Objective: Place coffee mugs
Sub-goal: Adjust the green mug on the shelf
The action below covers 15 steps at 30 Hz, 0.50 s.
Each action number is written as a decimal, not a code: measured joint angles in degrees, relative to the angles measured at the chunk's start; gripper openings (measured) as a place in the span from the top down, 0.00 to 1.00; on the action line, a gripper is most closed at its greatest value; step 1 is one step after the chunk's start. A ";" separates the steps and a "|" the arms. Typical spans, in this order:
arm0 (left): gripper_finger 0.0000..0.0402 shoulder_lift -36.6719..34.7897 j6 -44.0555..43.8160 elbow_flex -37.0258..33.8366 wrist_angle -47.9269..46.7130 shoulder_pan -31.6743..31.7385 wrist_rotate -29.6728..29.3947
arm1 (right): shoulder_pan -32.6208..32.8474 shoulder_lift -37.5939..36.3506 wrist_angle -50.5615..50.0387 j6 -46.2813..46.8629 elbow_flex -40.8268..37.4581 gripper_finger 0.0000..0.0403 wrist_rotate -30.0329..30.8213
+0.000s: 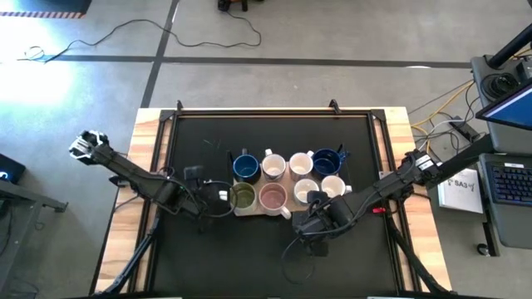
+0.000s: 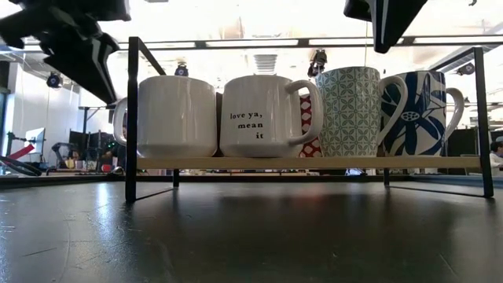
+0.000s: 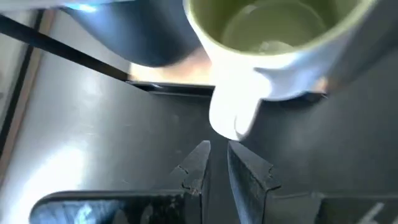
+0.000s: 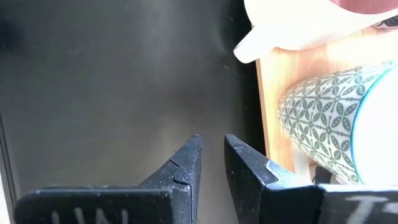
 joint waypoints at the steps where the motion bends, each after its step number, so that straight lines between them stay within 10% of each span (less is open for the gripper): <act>1: 0.91 0.00 -0.07 -0.01 0.09 0.08 -1.16 | 0.00 0.00 0.05 0.00 0.00 0.85 -0.01; 15: 0.91 0.02 2.99 -0.03 6.58 0.64 -1.85 | 0.01 0.00 0.84 -0.02 0.00 0.85 -0.05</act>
